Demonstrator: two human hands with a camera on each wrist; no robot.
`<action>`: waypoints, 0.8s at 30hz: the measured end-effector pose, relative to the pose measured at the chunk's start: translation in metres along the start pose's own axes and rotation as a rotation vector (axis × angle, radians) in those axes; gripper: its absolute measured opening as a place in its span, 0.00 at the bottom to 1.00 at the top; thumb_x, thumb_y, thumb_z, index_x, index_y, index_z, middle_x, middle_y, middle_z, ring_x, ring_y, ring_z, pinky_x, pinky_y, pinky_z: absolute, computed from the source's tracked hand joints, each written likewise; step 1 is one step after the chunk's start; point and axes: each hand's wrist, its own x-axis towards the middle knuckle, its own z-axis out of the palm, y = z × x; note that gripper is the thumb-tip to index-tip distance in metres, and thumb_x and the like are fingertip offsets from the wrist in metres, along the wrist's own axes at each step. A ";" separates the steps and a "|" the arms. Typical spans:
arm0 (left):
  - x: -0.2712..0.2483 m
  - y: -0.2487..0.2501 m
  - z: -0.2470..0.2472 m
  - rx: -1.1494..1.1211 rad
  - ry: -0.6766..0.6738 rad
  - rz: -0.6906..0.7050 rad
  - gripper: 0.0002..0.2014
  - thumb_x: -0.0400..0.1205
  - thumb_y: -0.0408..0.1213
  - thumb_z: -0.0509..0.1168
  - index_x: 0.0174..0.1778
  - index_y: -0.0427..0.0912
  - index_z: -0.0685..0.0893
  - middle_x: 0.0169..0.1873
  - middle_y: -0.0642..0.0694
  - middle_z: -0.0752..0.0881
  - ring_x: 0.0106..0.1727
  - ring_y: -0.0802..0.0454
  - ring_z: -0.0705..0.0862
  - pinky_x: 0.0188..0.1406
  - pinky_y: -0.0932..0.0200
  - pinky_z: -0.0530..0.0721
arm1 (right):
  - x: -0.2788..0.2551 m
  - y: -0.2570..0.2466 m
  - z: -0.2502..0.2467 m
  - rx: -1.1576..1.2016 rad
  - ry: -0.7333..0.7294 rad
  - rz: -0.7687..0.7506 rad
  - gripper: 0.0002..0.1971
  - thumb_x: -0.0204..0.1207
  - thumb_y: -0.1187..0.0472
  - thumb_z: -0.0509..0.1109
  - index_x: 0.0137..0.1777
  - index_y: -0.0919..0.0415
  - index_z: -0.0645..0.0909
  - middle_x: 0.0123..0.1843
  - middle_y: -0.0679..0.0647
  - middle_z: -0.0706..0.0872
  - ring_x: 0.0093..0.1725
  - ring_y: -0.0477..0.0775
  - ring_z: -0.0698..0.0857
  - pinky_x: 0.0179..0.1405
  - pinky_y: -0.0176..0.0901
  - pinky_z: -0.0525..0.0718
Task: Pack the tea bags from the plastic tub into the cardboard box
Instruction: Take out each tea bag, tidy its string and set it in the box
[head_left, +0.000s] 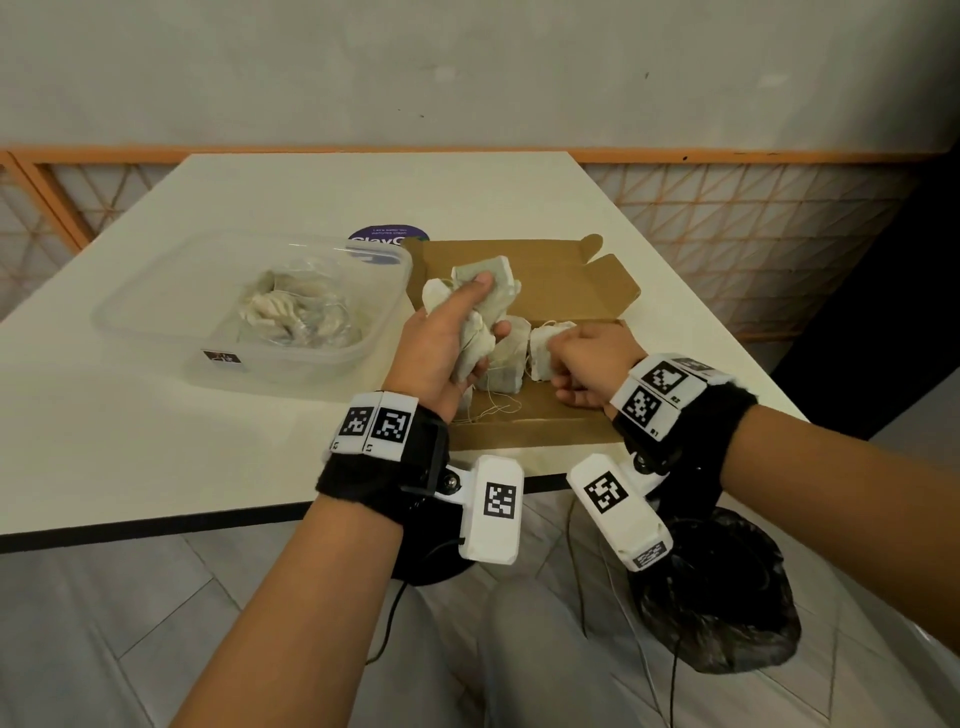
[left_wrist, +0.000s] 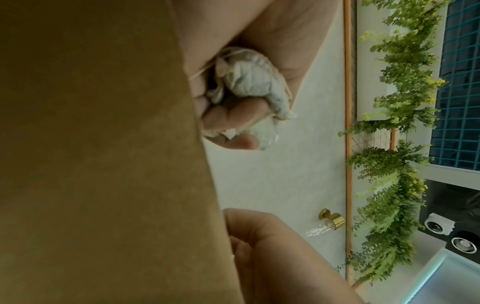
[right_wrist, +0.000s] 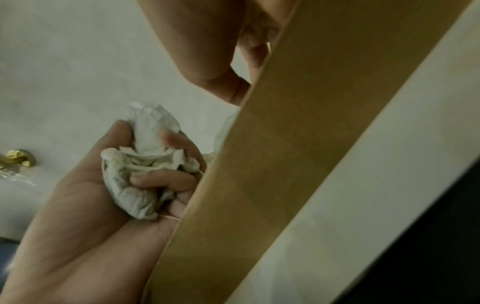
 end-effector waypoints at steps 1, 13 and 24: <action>0.000 0.000 0.000 0.003 -0.001 -0.004 0.13 0.80 0.45 0.68 0.57 0.43 0.82 0.42 0.46 0.87 0.31 0.58 0.86 0.14 0.69 0.70 | 0.000 0.001 -0.001 -0.001 0.022 -0.063 0.05 0.78 0.66 0.60 0.46 0.59 0.78 0.32 0.56 0.77 0.26 0.50 0.76 0.28 0.40 0.80; -0.005 0.005 0.002 0.032 -0.226 -0.096 0.17 0.84 0.51 0.59 0.59 0.43 0.80 0.44 0.40 0.82 0.31 0.56 0.81 0.12 0.72 0.69 | -0.016 -0.040 -0.020 -0.002 -0.173 -0.585 0.06 0.71 0.66 0.74 0.46 0.58 0.83 0.32 0.51 0.79 0.26 0.38 0.79 0.26 0.29 0.76; 0.001 0.011 -0.008 -0.311 -0.264 -0.235 0.13 0.75 0.47 0.67 0.48 0.44 0.79 0.38 0.45 0.84 0.32 0.56 0.84 0.10 0.74 0.69 | -0.026 -0.023 -0.020 -0.029 -0.199 -0.846 0.10 0.70 0.72 0.74 0.39 0.54 0.84 0.41 0.52 0.85 0.45 0.53 0.86 0.51 0.44 0.86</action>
